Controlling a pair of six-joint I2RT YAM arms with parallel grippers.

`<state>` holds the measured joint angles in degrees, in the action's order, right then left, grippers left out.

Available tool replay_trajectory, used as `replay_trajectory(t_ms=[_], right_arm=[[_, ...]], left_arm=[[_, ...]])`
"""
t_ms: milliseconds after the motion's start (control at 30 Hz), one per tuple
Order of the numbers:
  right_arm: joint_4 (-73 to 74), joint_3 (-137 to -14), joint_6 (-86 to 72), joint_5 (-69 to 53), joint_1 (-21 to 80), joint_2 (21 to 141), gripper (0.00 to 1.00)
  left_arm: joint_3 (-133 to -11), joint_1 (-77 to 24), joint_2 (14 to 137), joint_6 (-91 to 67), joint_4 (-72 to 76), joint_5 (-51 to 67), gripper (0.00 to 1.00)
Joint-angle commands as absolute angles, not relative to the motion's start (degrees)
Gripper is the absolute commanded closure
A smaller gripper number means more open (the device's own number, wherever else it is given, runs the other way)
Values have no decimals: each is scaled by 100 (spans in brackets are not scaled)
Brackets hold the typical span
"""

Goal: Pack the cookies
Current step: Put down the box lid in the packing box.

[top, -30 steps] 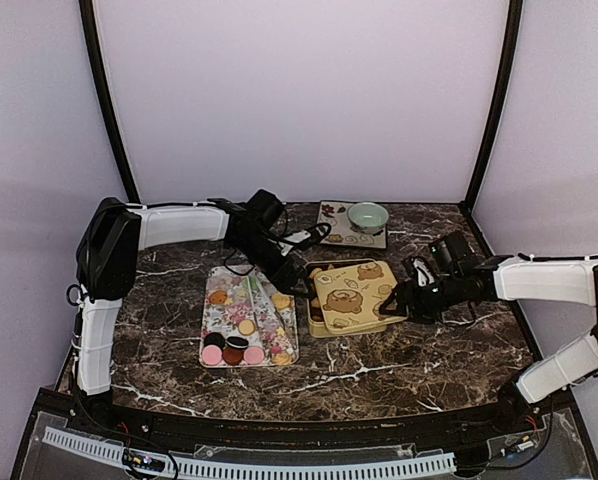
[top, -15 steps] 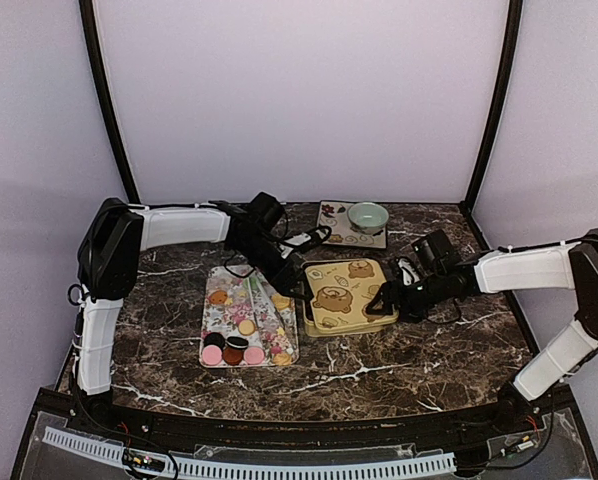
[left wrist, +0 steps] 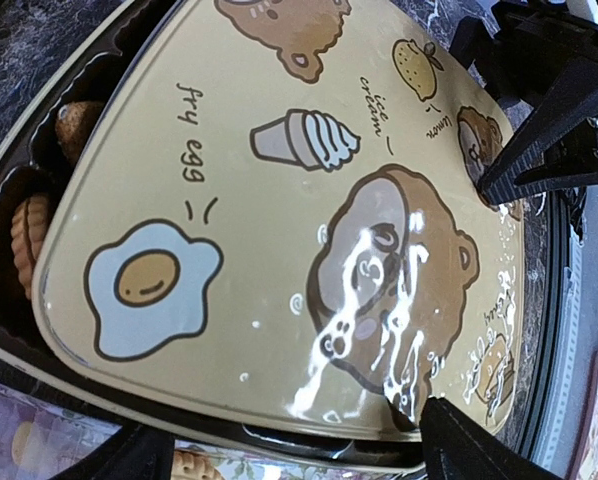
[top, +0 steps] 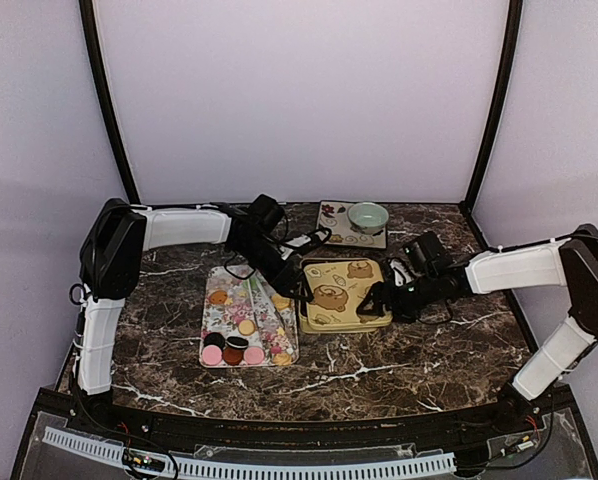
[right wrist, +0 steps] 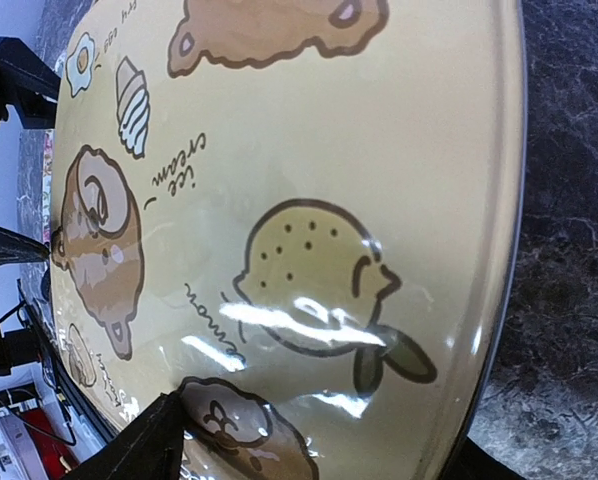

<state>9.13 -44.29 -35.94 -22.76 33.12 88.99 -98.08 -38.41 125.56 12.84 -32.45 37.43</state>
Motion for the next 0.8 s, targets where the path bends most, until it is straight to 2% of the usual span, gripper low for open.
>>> replay_trajectory(t_ms=[0,33,67,600,767], right_arm=[[332,-4477,-3753,-2270,3523,9074,20],[317,-4477,-3776,-2249,3538,9059,3],[315,-4474,-3781,-2218,3534,9003,1],[1316,-4319,-3371,-1384,3239,7727,0],[1405,-4076,-3334,-1308,3223,7666,1]], left_arm=[[-9769,-3867,12585,1330,-3286,4077,13],[-9765,-3868,12584,1322,-3290,4097,14],[-9765,-3867,12586,1314,-3289,4122,14],[-9766,-3867,12595,1265,-3317,3810,24],[-9796,-3869,12594,1249,-3341,3894,26]])
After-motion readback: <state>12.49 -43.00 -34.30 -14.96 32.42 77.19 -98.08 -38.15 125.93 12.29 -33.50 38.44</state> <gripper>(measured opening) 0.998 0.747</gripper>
